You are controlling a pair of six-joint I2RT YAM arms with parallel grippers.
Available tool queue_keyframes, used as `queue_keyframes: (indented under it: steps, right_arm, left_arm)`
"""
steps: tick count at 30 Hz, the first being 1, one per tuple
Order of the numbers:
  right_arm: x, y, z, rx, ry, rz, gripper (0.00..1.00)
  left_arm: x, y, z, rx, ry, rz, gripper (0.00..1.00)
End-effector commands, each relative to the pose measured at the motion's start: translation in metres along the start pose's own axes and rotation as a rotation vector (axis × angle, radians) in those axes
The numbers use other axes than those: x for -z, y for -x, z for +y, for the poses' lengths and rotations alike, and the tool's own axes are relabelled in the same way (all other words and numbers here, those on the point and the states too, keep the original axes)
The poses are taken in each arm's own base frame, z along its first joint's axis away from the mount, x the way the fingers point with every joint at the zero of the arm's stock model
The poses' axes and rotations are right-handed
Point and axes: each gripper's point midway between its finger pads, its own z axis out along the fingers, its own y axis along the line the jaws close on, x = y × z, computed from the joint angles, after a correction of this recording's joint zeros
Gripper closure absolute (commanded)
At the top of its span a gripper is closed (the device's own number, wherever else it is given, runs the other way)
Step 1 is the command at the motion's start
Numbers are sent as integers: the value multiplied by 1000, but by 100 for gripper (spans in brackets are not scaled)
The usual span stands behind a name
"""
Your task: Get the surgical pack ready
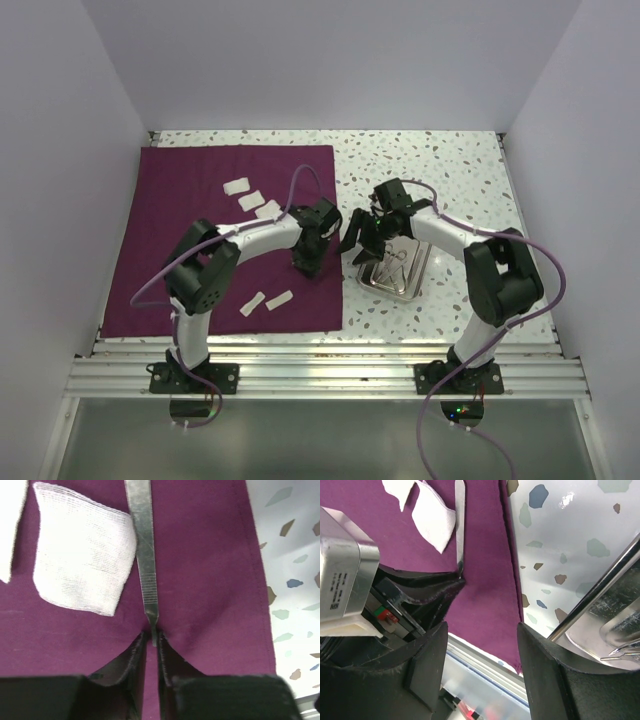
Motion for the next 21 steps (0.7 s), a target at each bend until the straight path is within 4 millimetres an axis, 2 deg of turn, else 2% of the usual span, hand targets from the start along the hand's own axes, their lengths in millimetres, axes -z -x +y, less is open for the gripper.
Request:
queue_keyframes:
  steps: [1,6,10,17,21]
  right_arm:
    - [12,2,6,43,7,-37,39]
    - [13,2,6,50,5,-38,39]
    - [13,3,9,54,10,-39,39]
    - [9,6,17,41,47,-22,38]
    - [5,8,21,24,62,-17,38]
  left_arm:
    - [-27,-13,3,-4,28,55,85]
    - [-27,-15,2,-5,17,58,91]
    - [-20,-12,0,-8,13,44,100]
    - [6,4,-12,-1,-64,21,100]
    - [15,10,-12,30,-117,6,100]
